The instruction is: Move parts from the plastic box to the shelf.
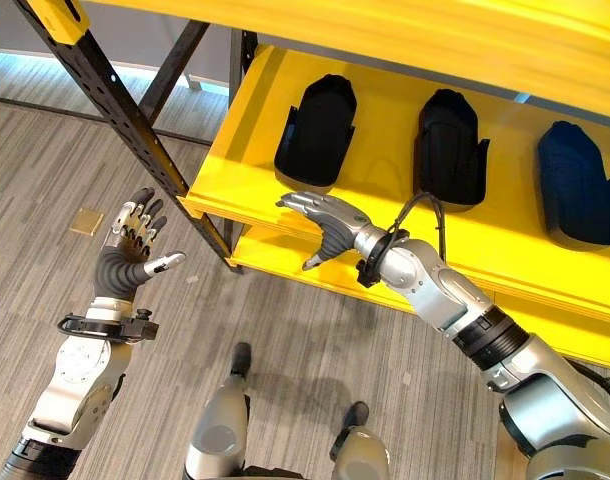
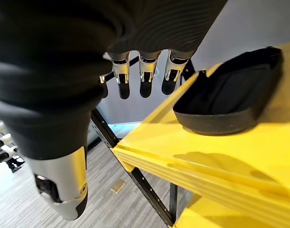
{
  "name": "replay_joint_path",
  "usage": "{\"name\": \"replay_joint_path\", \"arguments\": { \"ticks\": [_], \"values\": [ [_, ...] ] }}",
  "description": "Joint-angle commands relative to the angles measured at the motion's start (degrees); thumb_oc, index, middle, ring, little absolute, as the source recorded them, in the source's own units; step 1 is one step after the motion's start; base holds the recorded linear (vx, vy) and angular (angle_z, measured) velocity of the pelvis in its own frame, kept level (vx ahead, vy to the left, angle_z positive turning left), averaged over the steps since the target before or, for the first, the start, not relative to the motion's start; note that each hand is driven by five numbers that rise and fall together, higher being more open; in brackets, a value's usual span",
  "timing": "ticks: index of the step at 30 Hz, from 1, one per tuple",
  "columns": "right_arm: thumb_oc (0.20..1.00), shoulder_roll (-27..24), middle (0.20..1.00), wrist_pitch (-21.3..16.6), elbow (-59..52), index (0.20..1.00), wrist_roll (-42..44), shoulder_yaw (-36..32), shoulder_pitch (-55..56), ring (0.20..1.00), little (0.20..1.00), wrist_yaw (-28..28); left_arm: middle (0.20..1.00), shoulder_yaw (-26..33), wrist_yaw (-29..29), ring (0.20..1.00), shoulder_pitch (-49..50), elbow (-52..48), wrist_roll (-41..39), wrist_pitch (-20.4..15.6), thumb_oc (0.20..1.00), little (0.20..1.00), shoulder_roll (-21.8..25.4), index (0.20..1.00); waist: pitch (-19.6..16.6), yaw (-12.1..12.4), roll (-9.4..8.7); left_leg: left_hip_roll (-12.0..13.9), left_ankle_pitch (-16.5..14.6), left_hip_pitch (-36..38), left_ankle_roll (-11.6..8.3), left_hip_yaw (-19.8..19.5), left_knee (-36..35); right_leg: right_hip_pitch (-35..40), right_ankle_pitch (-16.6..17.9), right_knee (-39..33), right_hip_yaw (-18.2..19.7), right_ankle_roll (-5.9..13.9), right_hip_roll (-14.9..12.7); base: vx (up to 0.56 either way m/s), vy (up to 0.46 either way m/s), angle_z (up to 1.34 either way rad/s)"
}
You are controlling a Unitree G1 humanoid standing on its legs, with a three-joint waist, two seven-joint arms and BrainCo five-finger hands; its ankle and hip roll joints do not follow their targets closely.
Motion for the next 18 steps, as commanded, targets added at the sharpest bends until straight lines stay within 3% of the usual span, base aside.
{"name": "replay_joint_path", "arguments": {
  "ticks": [1,4,18],
  "values": [
    [1.000,2.6,1.000,-0.2,-0.2,1.000,0.1,0.1,-7.1,1.000,1.000,-0.5,1.000,0.1,-0.8,1.000,-2.6,-3.4,0.2,-2.1,1.000,1.000,-0.3,1.000,0.1,0.8,-0.53,-1.9,-4.3,0.2,1.03,-1.5,4.6,-0.8,-1.9,5.2,-1.2,-3.53,3.5,0.00,-0.003,0.04],
    [1.000,4.0,1.000,1.8,0.5,1.000,0.0,1.2,-9.3,1.000,1.000,1.3,1.000,-0.1,-1.1,1.000,-2.9,-3.7,0.0,-1.5,1.000,1.000,-0.5,1.000,0.6,1.4,0.19,-2.3,-4.3,-0.2,1.09,-1.9,4.9,-1.3,-2.3,6.2,-1.6,-3.74,3.2,0.01,0.004,0.02],
    [1.000,6.9,1.000,4.3,3.9,1.000,-0.5,2.8,-11.4,1.000,1.000,2.2,1.000,-1.1,-1.5,1.000,-3.3,-4.2,-0.1,-0.5,1.000,1.000,-0.9,1.000,1.7,2.3,1.22,-3.1,-4.3,-1.3,1.27,-2.6,5.5,-2.5,-3.0,8.4,-2.3,-3.95,2.5,0.00,0.000,0.01]
  ]
}}
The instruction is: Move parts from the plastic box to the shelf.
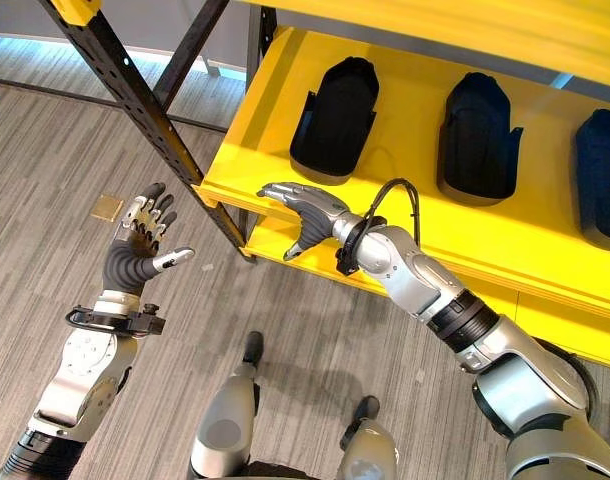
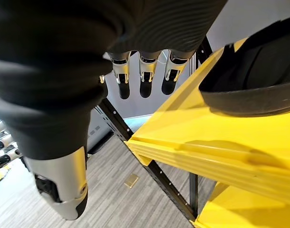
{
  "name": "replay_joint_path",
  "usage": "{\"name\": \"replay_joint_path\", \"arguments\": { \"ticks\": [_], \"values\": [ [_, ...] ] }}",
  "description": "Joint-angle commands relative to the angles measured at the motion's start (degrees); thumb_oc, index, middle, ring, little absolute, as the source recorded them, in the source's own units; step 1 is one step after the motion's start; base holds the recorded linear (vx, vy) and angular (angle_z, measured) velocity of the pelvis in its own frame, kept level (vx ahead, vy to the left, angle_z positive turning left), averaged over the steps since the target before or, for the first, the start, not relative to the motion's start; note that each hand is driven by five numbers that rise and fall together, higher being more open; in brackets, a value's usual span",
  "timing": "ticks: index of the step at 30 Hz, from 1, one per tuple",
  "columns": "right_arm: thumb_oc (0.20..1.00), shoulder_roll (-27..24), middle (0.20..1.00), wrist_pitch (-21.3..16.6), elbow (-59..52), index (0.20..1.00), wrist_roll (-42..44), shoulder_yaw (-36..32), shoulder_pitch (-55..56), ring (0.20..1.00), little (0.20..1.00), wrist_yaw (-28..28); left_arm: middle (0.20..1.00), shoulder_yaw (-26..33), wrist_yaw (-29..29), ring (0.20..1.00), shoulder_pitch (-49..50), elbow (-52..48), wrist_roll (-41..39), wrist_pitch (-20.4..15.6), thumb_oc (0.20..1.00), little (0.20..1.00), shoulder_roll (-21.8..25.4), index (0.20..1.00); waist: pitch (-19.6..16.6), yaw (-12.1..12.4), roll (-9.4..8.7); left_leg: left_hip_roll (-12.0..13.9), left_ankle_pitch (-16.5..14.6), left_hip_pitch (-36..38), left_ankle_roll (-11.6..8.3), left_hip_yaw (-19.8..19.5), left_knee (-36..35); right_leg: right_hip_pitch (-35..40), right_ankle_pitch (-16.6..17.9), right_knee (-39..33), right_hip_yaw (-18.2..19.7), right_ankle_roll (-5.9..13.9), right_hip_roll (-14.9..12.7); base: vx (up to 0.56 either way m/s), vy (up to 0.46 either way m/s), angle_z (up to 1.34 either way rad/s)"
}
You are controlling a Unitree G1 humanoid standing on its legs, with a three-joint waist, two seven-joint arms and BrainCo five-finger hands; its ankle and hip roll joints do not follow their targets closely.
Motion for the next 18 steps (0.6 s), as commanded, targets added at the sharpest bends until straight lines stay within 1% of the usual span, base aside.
{"name": "replay_joint_path", "arguments": {
  "ticks": [1,4,7,11,15,18],
  "values": [
    [1.000,0.6,1.000,-0.2,-0.5,1.000,-0.6,0.7,-7.1,1.000,1.000,0.1,1.000,0.3,-1.2,1.000,-1.1,-4.2,0.0,-1.6,1.000,1.000,-0.8,1.000,0.5,0.9,-0.56,-2.1,-4.2,0.6,1.37,-1.8,4.0,0.1,-1.1,4.0,-2.1,-3.86,4.0,0.00,0.000,0.00],
    [1.000,0.9,1.000,-0.6,0.3,1.000,1.4,1.0,-7.5,1.000,1.000,0.0,1.000,0.1,-1.0,1.000,-1.1,-4.1,0.2,-1.6,1.000,1.000,-0.8,1.000,0.8,1.0,-0.35,-2.3,-4.1,0.3,1.43,-2.0,4.2,-0.2,-1.2,4.4,-2.2,-3.91,3.9,0.00,0.000,0.00],
    [1.000,1.0,1.000,-0.4,-1.1,1.000,1.2,0.5,-7.6,1.000,1.000,0.1,1.000,0.2,-1.0,1.000,-1.1,-4.2,-0.1,-1.1,1.000,1.000,-0.7,1.000,1.0,1.0,-0.28,-2.4,-4.1,0.2,1.48,-2.0,4.4,-0.3,-1.3,4.8,-2.2,-3.89,3.7,0.01,-0.002,0.01],
    [1.000,1.7,1.000,0.9,-1.1,1.000,0.3,0.5,-9.5,1.000,1.000,-0.4,1.000,0.1,-1.3,1.000,-0.9,-4.6,-0.1,-0.6,1.000,1.000,-1.0,1.000,1.5,1.3,0.01,-2.7,-4.5,0.1,1.63,-2.0,4.9,-0.9,-2.0,6.2,-2.1,-4.02,3.3,0.02,0.002,0.01],
    [1.000,1.8,1.000,2.5,-0.9,1.000,-0.5,-0.4,-11.9,1.000,1.000,0.6,1.000,-0.1,-1.7,1.000,-1.1,-4.8,-1.0,0.2,1.000,1.000,-0.8,1.000,2.3,1.7,0.29,-3.1,-4.7,-0.9,1.79,-2.1,5.9,-1.9,-2.3,7.6,-2.1,-4.01,2.9,0.01,0.001,0.00],
    [1.000,1.5,1.000,3.5,-0.6,1.000,-0.9,-0.1,-13.5,1.000,1.000,0.2,1.000,-0.6,-1.6,1.000,-1.5,-4.9,-0.6,-0.2,1.000,1.000,-1.0,1.000,2.7,1.8,0.31,-3.4,-4.7,-1.4,1.98,-2.0,6.3,-2.5,-2.4,8.2,-2.1,-4.01,2.8,0.00,0.005,0.01]
  ]
}}
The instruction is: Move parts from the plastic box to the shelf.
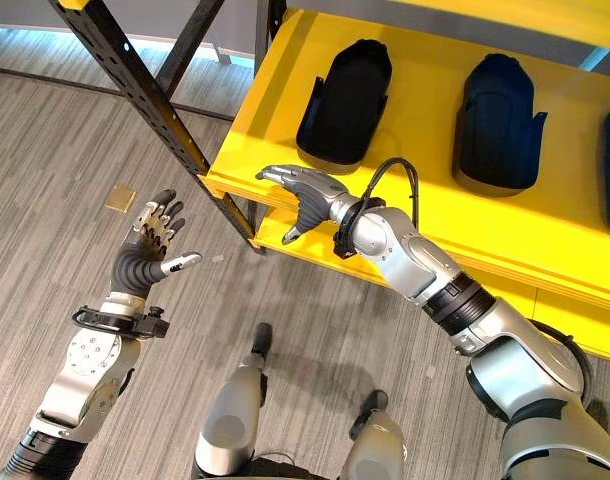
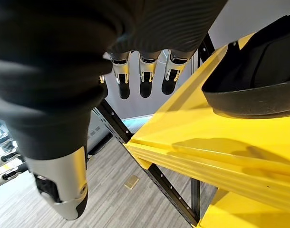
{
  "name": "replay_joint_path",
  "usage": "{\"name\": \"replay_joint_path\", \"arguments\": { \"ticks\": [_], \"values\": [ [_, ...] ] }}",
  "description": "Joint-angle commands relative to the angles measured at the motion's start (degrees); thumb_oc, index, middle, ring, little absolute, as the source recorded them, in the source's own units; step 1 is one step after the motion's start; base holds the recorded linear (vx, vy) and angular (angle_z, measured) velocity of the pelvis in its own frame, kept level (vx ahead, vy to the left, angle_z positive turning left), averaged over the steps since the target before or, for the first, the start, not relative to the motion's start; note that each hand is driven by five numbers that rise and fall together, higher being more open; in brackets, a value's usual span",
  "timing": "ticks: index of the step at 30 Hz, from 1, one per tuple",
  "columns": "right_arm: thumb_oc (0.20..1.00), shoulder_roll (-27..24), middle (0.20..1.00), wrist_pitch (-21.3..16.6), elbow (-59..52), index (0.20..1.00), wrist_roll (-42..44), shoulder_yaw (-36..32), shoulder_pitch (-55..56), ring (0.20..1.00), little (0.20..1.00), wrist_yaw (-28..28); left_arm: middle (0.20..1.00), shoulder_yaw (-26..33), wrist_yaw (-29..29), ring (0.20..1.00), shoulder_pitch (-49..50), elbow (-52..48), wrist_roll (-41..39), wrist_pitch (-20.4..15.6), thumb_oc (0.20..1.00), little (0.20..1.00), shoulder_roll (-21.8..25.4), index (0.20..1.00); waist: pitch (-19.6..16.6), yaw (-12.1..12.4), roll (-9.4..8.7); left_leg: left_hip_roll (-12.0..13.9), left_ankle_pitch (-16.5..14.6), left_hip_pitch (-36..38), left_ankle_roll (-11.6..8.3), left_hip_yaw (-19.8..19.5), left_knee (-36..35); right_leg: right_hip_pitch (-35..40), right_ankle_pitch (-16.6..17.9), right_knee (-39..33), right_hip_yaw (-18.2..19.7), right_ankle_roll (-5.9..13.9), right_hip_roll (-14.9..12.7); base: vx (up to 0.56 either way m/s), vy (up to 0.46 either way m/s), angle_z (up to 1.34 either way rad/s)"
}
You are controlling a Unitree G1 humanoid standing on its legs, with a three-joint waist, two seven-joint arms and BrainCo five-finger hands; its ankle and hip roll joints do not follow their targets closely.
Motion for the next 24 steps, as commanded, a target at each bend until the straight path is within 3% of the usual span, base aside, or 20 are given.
{"name": "replay_joint_path", "arguments": {
  "ticks": [1,12,20,24],
  "values": [
    [1.000,1.3,1.000,-0.3,-1.6,1.000,-0.9,-0.7,-8.7,1.000,1.000,-1.2,1.000,0.3,-0.4,1.000,-1.3,-4.9,-0.4,-2.5,1.000,1.000,-0.9,1.000,0.8,0.4,-1.44,-3.0,-4.1,-0.1,2.39,-1.2,4.3,0.4,0.3,3.1,-2.3,-3.64,3.9,0.01,0.025,0.05],
    [1.000,1.2,1.000,1.3,2.2,1.000,-1.9,-0.3,-11.4,1.000,1.000,-1.5,1.000,-0.4,0.3,1.000,-2.2,-4.7,-0.5,-2.2,1.000,1.000,-0.9,1.000,1.6,0.4,-1.04,-3.6,-4.1,-1.2,2.73,-1.2,5.2,-1.1,0.0,4.8,-2.0,-3.67,3.4,0.00,0.002,0.00],
    [1.000,1.2,1.000,2.9,6.6,1.000,4.1,-0.5,-12.8,1.000,1.000,-1.4,1.000,-0.8,0.6,1.000,-2.8,-4.5,-1.5,-1.6,1.000,1.000,-0.9,1.000,2.3,0.4,-0.88,-3.7,-4.2,-1.8,2.89,-1.2,6.0,-2.0,-0.3,6.2,-1.8,-3.83,3.1,0.00,0.000,0.00],
    [1.000,1.5,1.000,5.1,8.3,1.000,7.5,-0.8,-13.3,1.000,1.000,1.3,1.000,-0.8,0.6,1.000,-2.7,-4.5,-1.7,-1.3,1.000,1.000,-1.1,1.000,2.4,0.5,-0.92,-3.7,-4.4,-1.9,2.88,-1.1,6.4,-2.1,-0.6,6.8,-1.9,-3.92,3.0,0.00,0.000,0.00]
  ]
}}
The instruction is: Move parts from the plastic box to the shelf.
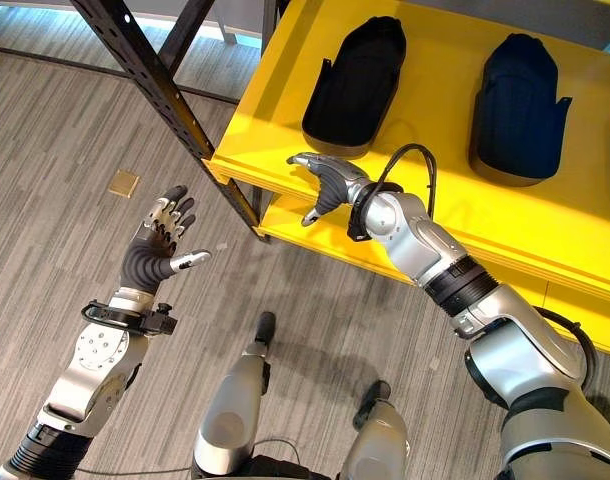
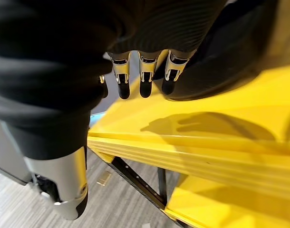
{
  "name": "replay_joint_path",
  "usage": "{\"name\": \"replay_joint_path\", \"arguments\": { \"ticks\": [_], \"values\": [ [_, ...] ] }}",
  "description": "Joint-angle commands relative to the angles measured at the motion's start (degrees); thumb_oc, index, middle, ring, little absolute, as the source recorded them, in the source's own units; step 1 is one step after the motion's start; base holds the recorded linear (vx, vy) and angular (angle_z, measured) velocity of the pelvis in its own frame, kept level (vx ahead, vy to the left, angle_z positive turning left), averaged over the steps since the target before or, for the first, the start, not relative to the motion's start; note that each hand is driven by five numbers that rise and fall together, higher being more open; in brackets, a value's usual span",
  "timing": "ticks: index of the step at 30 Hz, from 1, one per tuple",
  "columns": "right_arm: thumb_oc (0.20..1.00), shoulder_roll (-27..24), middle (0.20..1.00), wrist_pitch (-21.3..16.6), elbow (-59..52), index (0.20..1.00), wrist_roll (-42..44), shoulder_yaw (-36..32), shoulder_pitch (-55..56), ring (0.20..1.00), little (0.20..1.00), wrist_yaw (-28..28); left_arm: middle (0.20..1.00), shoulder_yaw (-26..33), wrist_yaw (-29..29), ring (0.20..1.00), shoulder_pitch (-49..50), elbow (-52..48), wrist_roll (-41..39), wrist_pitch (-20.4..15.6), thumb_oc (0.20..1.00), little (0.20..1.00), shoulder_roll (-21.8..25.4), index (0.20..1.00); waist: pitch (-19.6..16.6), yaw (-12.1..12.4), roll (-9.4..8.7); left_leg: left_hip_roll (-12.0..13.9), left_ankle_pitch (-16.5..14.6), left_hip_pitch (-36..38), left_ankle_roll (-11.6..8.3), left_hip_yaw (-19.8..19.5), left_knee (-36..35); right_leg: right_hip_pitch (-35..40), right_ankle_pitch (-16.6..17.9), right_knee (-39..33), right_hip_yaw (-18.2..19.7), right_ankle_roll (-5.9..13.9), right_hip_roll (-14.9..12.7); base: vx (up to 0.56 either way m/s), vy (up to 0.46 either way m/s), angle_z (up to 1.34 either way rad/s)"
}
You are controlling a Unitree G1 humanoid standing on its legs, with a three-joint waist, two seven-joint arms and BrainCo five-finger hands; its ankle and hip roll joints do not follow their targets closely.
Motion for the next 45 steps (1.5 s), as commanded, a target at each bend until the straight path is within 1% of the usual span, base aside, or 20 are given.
{"name": "replay_joint_path", "arguments": {
  "ticks": [1,3,4,5,8,11,17,18,27,32,42,45],
  "values": [
    [1.000,1.5,1.000,0.5,-0.6,1.000,4.6,-0.7,-8.9,1.000,1.000,1.4,1.000,1.1,0.4,1.000,-0.8,-4.6,-1.8,-1.7,1.000,1.000,-1.0,1.000,1.4,0.6,-0.60,-2.9,-4.3,1.4,2.75,-0.4,3.5,0.9,0.0,3.3,-2.3,-3.83,4.2,0.00,0.000,0.00],
    [1.000,1.7,1.000,0.7,0.6,1.000,6.2,-0.4,-9.0,1.000,1.000,2.4,1.000,1.1,0.5,1.000,-0.7,-4.6,-1.8,-1.7,1.000,1.000,-1.0,1.000,1.4,0.7,-0.60,-2.8,-4.4,1.3,2.75,-0.5,3.8,0.6,-0.2,3.8,-2.3,-3.93,4.1,0.02,0.000,0.01],
    [1.000,2.2,1.000,2.2,1.8,1.000,7.1,-0.3,-9.1,1.000,1.000,2.5,1.000,0.8,0.9,1.000,-0.9,-4.5,-1.7,-1.4,1.000,1.000,-1.1,1.000,1.4,0.7,-0.72,-2.7,-4.3,1.2,2.73,-0.4,3.9,0.5,-0.3,4.1,-2.3,-3.97,4.1,0.04,-0.002,0.02],
    [1.000,2.3,1.000,2.4,2.3,1.000,7.3,-0.3,-9.1,1.000,1.000,2.0,1.000,0.8,0.9,1.000,-0.9,-4.6,-1.6,-1.3,1.000,1.000,-1.2,1.000,1.4,0.7,-0.73,-2.7,-4.3,1.2,2.73,-0.4,3.8,0.5,-0.3,4.0,-2.3,-3.97,4.1,0.04,-0.001,0.02],
    [1.000,2.6,1.000,1.1,5.5,1.000,7.3,-0.4,-9.7,1.000,1.000,1.7,1.000,0.5,1.2,1.000,-1.0,-4.2,-1.7,-1.5,1.000,1.000,-1.1,1.000,1.4,0.8,-0.66,-2.7,-4.4,1.2,2.80,-0.3,3.8,0.3,-0.3,4.2,-2.3,-4.05,4.1,0.00,0.000,0.00],
    [1.000,2.3,1.000,-0.9,7.8,1.000,5.5,-0.8,-10.1,1.000,1.000,1.5,1.000,0.4,1.6,1.000,-1.1,-4.1,-1.6,-1.5,1.000,1.000,-1.1,1.000,1.4,0.8,-0.64,-2.7,-4.6,1.0,2.83,-0.3,4.2,0.2,-0.4,4.5,-2.4,-4.06,4.0,0.00,0.000,0.00],
    [1.000,2.0,1.000,-0.6,9.3,1.000,6.0,-0.7,-11.5,1.000,1.000,0.1,1.000,-0.2,2.0,1.000,-1.3,-3.9,-1.4,-1.8,1.000,1.000,-1.0,1.000,1.4,0.7,-0.49,-2.7,-4.5,0.6,2.88,-0.1,4.2,-0.4,-0.4,4.7,-2.2,-4.06,3.9,0.00,0.000,0.00],
    [1.000,1.9,1.000,-1.0,11.6,1.000,5.4,-0.7,-13.2,1.000,1.000,-0.2,1.000,-0.4,1.9,1.000,-1.5,-3.6,-1.7,-2.0,1.000,1.000,-0.8,1.000,1.4,1.0,-0.24,-2.8,-4.5,-0.1,2.93,-0.2,4.5,-1.1,-0.5,5.3,-2.3,-4.13,3.9,0.00,0.000,0.00],
    [1.000,2.2,1.000,-1.2,16.6,1.000,5.4,-0.4,-16.4,1.000,1.000,-1.2,1.000,-0.7,2.1,1.000,-2.1,-3.3,-2.0,-2.0,1.000,1.000,-0.5,1.000,1.4,1.4,0.12,-3.0,-4.4,-1.4,3.03,-0.5,5.1,-2.8,-0.7,6.6,-2.3,-4.32,3.8,0.01,0.001,0.00],
    [1.000,2.1,1.000,-1.9,19.7,1.000,6.1,-0.1,-18.1,1.000,1.000,-4.3,1.000,-1.1,2.4,1.000,-2.4,-3.1,-2.3,-2.3,1.000,1.000,-0.3,1.000,1.4,1.6,0.38,-3.0,-4.3,-2.1,3.14,-0.5,5.3,-3.6,-0.8,7.4,-2.4,-4.44,3.8,0.00,0.000,0.00],
    [1.000,2.6,1.000,-1.2,22.0,1.000,5.2,-0.5,-19.5,1.000,1.000,-5.4,1.000,-1.4,2.5,1.000,-2.5,-3.2,-2.7,-2.4,1.000,1.000,0.0,1.000,1.4,1.8,0.61,-3.4,-4.6,-2.6,3.37,-0.7,6.0,-4.0,-1.1,8.3,-2.4,-4.55,3.6,0.00,0.000,0.00],
    [1.000,2.5,1.000,-1.6,23.2,1.000,5.2,-0.2,-20.1,1.000,1.000,-5.9,1.000,-1.6,2.5,1.000,-2.6,-3.0,-2.8,-2.4,1.000,1.000,0.0,1.000,1.4,1.8,0.65,-3.4,-4.7,-2.5,3.39,-0.7,6.0,-3.9,-1.1,8.2,-2.4,-4.54,3.6,0.00,0.000,0.00]
  ]
}}
